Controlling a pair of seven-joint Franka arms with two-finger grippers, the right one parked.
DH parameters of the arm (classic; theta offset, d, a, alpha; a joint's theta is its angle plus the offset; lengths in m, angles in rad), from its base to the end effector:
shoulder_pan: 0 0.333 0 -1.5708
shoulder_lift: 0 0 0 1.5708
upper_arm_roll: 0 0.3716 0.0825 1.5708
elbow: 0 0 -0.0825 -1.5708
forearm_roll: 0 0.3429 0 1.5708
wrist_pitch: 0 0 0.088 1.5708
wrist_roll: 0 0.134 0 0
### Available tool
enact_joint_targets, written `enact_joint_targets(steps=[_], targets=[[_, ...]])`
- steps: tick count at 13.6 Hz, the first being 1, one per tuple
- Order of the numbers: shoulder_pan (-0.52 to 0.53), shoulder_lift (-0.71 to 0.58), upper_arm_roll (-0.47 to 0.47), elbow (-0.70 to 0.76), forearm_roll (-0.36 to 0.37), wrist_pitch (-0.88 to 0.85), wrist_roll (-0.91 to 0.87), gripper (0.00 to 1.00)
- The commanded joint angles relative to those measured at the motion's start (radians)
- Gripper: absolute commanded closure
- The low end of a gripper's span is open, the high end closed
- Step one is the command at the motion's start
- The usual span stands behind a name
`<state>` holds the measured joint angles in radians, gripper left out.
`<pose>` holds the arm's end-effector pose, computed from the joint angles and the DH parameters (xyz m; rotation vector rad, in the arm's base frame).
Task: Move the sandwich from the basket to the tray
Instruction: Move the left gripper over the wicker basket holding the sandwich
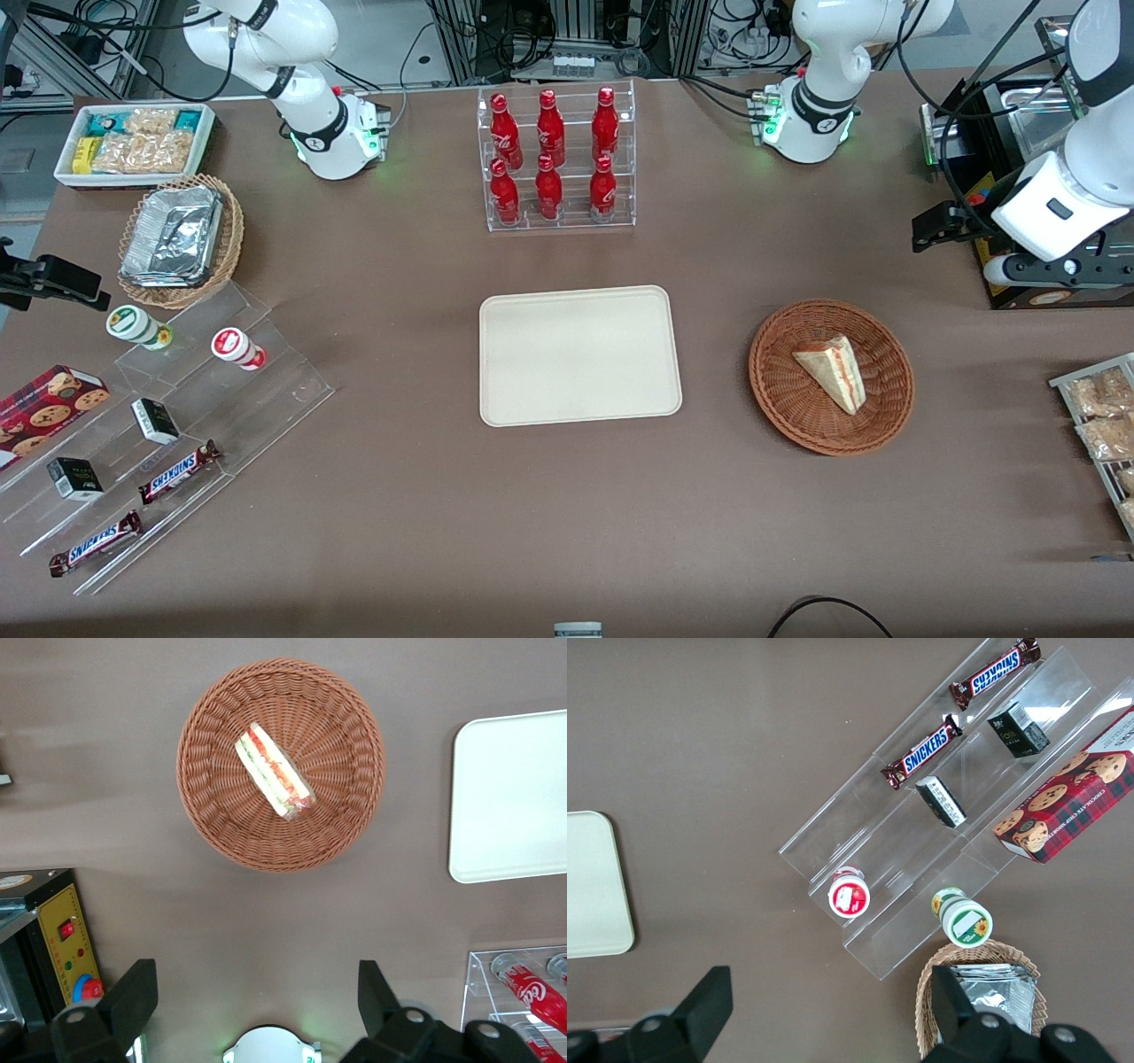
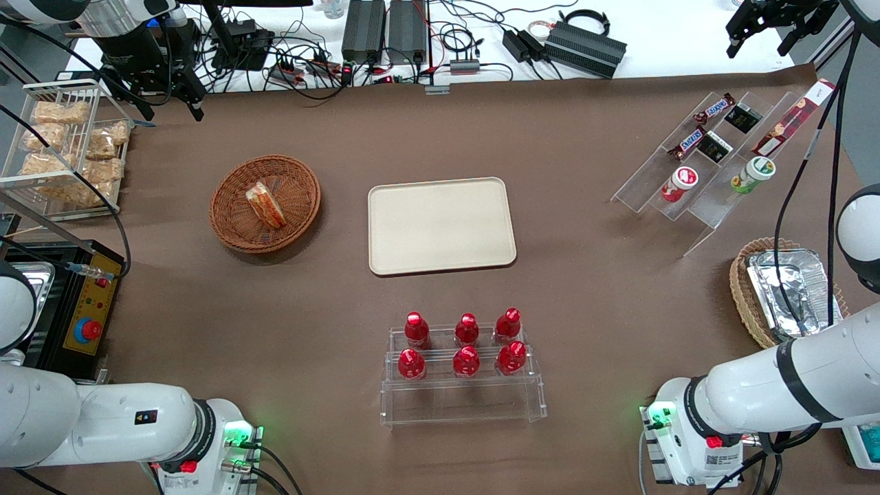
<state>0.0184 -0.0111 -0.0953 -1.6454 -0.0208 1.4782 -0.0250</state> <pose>0.4902 -0.0410 0.6200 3.1191 -0.0813 -0.2454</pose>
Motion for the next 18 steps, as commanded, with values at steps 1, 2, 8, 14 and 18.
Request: enact_joint_targets(steps=[1, 2, 8, 14, 18], targets=[[-0.011, -0.006, 0.009, 0.01, -0.014, -0.028, -0.012, 0.0], [-0.011, -0.004, 0.009, 0.009, -0.014, -0.027, -0.012, 0.0], [-0.014, 0.049, 0.006, -0.098, -0.014, 0.101, -0.004, 0.0], [-0.014, 0.068, 0.006, -0.385, -0.008, 0.492, -0.004, 0.0], [-0.014, 0.085, 0.006, -0.516, -0.008, 0.712, -0.01, 0.0]])
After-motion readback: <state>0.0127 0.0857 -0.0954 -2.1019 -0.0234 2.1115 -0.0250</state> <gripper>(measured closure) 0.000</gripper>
